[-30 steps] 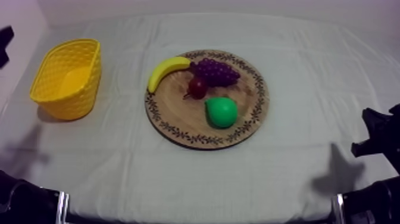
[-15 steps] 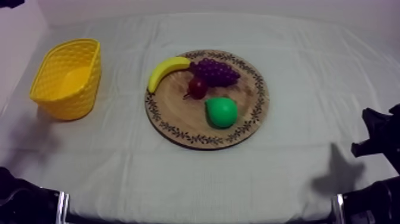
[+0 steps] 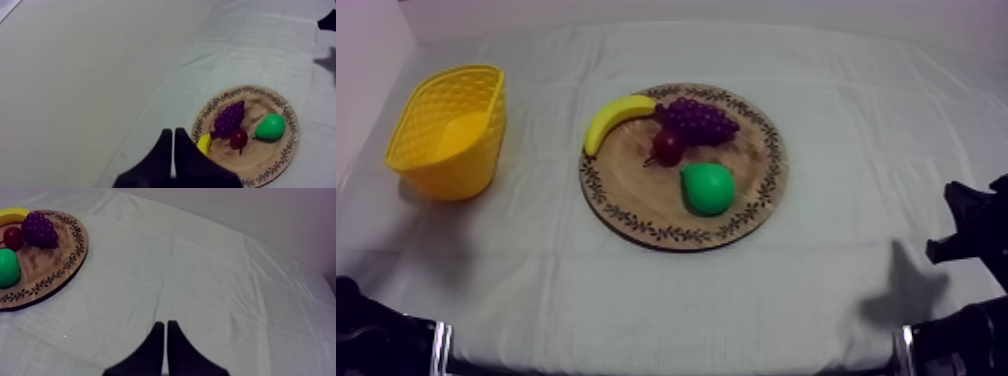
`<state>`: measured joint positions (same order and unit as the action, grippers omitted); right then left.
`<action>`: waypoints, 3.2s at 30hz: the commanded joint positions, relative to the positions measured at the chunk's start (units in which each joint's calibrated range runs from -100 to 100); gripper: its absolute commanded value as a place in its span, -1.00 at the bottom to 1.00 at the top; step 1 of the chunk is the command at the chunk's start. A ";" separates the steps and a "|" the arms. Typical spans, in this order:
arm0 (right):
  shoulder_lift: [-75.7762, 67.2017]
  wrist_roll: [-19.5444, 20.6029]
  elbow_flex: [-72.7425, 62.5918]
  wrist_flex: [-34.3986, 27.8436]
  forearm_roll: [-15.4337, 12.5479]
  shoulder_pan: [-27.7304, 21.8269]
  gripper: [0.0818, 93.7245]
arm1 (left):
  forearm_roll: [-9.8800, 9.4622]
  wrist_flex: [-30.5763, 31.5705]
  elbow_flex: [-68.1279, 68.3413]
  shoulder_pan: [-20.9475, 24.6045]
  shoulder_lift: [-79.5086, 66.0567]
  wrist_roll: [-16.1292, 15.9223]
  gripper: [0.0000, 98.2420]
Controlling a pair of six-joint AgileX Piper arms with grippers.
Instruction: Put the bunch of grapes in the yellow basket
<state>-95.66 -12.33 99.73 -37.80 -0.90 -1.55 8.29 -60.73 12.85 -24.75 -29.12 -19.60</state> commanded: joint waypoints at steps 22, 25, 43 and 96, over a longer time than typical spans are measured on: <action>-0.01 -0.01 0.04 -0.02 0.00 0.02 -1.00 | -1.71 -0.33 -12.93 -4.20 30.37 0.18 -1.00; -0.01 -0.01 0.04 -0.02 0.00 0.02 -1.00 | -3.13 -1.27 -14.03 -4.91 33.83 1.23 -1.00; -0.01 0.00 0.04 -0.02 0.00 0.02 -1.00 | -7.28 -2.43 -18.14 -7.28 43.86 1.17 -1.00; -0.01 0.00 0.04 -0.02 0.00 0.02 -1.00 | -8.01 1.87 -21.20 -7.44 63.12 -0.78 0.96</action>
<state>-95.66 -12.25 99.73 -37.80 -0.90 -1.55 0.00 -58.60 -7.06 -32.10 32.51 -20.33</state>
